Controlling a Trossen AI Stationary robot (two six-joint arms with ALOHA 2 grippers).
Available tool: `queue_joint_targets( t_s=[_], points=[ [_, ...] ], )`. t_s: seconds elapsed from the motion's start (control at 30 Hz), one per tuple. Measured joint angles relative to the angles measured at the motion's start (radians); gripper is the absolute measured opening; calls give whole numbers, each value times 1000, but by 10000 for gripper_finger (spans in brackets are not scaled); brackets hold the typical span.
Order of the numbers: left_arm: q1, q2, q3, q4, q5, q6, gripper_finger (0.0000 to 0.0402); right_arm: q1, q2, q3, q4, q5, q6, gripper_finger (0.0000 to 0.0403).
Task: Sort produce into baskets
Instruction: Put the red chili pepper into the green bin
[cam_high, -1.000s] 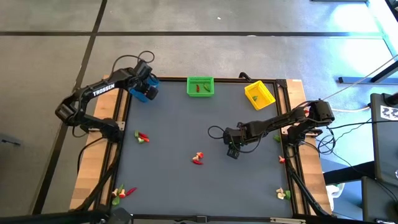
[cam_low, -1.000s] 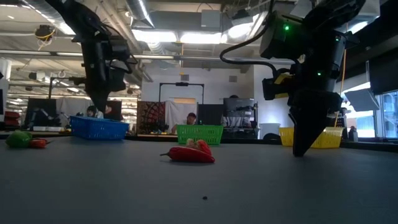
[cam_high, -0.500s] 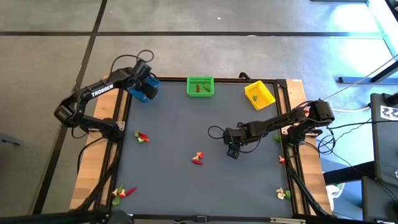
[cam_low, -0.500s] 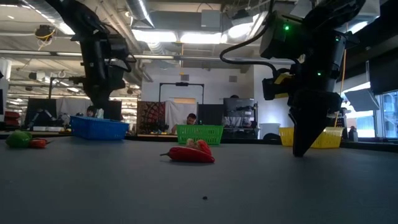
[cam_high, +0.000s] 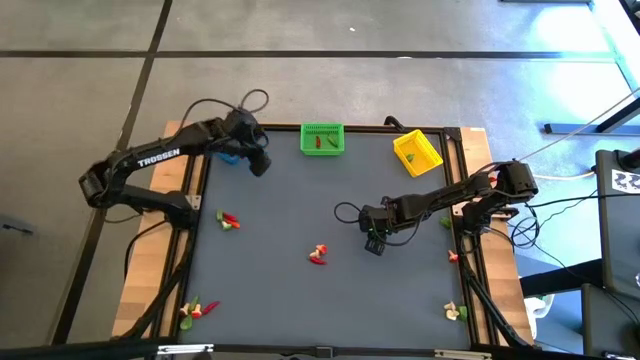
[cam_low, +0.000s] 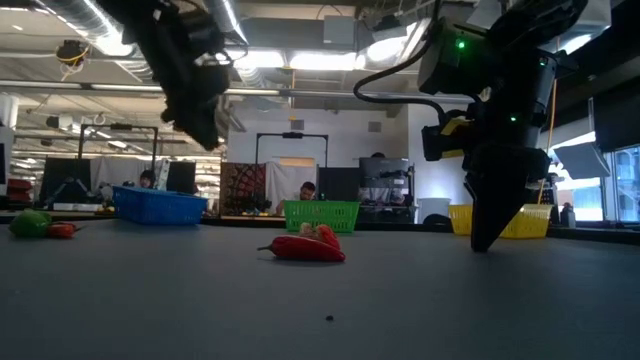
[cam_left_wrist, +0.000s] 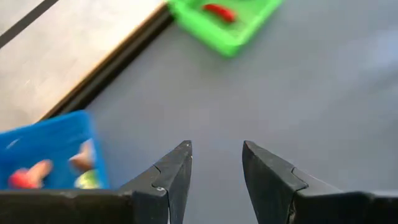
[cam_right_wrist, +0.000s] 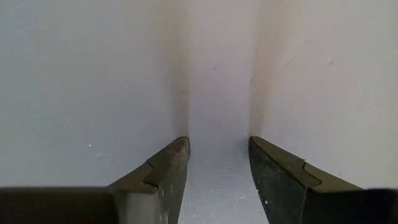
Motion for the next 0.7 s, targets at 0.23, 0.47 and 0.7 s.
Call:
queue_joint_targets(
  t_s=[0.23,0.47,0.7],
  points=[
    [-181,1,0,59,3,-6,139,0,0,0,1,0,0,175],
    [-335,1,0,51,3,-17,139,0,0,0,1,0,0,175],
    [-467,2,0,-23,2,-33,139,0,0,0,2,0,0,175]
  ],
)
